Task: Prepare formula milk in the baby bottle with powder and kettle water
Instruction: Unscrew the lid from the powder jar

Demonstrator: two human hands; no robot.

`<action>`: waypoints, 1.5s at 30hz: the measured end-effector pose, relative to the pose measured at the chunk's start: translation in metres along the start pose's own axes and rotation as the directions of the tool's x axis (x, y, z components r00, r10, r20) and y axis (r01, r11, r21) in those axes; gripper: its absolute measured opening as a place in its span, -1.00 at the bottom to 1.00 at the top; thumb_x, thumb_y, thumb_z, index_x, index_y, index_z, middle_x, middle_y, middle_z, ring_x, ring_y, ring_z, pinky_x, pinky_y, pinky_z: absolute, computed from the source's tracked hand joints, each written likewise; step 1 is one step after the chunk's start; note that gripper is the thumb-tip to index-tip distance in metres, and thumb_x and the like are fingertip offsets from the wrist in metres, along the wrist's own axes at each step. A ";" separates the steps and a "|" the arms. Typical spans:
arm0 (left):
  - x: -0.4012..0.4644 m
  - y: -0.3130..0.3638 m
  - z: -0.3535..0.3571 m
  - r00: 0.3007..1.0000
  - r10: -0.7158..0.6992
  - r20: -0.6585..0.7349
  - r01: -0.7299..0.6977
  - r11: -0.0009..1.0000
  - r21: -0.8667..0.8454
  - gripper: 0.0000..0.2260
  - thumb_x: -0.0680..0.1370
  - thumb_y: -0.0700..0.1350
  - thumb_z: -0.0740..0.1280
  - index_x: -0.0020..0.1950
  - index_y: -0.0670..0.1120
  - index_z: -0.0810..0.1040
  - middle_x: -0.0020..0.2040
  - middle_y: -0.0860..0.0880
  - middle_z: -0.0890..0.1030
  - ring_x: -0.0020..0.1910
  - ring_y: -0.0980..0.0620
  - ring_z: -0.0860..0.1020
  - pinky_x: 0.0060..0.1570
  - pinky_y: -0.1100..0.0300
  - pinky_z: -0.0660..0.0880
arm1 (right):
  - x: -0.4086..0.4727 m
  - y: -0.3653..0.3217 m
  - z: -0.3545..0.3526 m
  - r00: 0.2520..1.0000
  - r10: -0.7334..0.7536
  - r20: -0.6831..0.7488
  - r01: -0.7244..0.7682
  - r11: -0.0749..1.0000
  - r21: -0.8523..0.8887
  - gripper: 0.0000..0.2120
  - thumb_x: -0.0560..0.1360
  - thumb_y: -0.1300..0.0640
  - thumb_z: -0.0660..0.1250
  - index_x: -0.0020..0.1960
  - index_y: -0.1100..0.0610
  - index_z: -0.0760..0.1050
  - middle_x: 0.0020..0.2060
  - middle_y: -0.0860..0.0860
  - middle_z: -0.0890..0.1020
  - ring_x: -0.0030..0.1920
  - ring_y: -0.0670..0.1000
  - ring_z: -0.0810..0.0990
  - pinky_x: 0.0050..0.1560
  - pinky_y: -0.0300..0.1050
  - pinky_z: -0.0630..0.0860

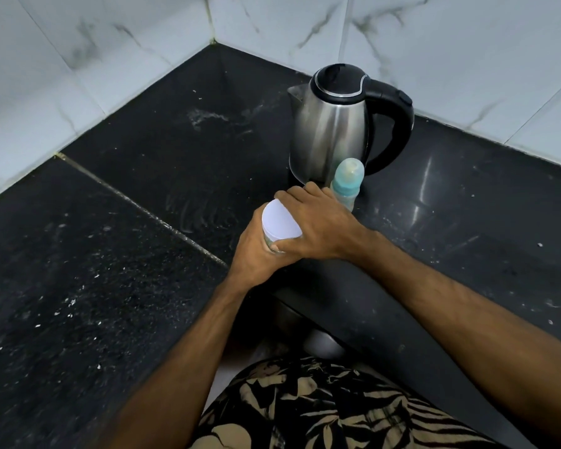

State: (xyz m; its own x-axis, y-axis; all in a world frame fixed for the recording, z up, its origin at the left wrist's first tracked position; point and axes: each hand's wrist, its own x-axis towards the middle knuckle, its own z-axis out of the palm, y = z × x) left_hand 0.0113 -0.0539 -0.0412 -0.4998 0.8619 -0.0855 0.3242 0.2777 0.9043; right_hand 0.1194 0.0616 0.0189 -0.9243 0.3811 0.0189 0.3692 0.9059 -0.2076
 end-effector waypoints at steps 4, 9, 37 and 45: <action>0.004 -0.005 -0.005 0.998 -0.013 0.065 0.013 1.000 0.011 -0.12 0.23 -0.13 0.70 0.37 0.21 0.28 0.21 0.32 0.45 0.13 0.47 0.43 0.04 0.61 0.36 | 0.003 0.013 -0.011 0.989 -0.079 0.122 0.067 0.993 0.096 -0.20 0.39 -0.25 0.40 0.52 0.00 0.23 0.40 -0.09 0.39 0.29 0.01 0.35 0.31 0.09 0.33; 0.004 -0.001 -0.007 0.996 -0.013 0.092 0.012 1.000 0.020 -0.12 0.25 -0.12 0.69 0.41 0.19 0.29 0.22 0.31 0.50 0.17 0.45 0.47 0.09 0.53 0.39 | 0.004 0.011 -0.020 0.991 -0.036 0.129 0.018 0.991 0.132 -0.12 0.32 -0.37 0.40 0.52 -0.08 0.18 0.41 -0.07 0.35 0.34 0.02 0.36 0.33 0.07 0.36; 0.006 -0.007 -0.005 0.992 0.019 0.122 -0.014 0.999 -0.040 -0.10 0.28 -0.15 0.68 0.48 0.13 0.26 0.40 0.14 0.48 0.37 0.19 0.46 0.23 0.38 0.42 | -0.003 -0.005 -0.017 0.998 -0.022 0.060 0.011 0.986 0.169 -0.21 0.37 -0.09 0.45 0.51 0.00 0.19 0.33 0.02 0.39 0.31 0.07 0.40 0.26 0.05 0.44; 0.005 -0.009 -0.004 0.992 0.014 0.126 -0.008 0.999 -0.046 -0.06 0.28 -0.10 0.68 0.53 0.09 0.22 0.38 0.13 0.49 0.32 0.22 0.47 0.20 0.37 0.45 | -0.004 -0.003 -0.013 0.998 0.046 -0.036 -0.042 0.993 0.112 -0.26 0.40 -0.24 0.40 0.47 0.03 0.29 0.30 0.02 0.43 0.27 0.06 0.45 0.21 0.04 0.48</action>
State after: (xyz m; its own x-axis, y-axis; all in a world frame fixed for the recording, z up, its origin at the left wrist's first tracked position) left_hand 0.0021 -0.0535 -0.0478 -0.3904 0.9122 -0.1246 0.2908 0.2506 0.9234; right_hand 0.1231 0.0601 0.0324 -0.9021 0.4292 0.0447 0.3947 0.8626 -0.3165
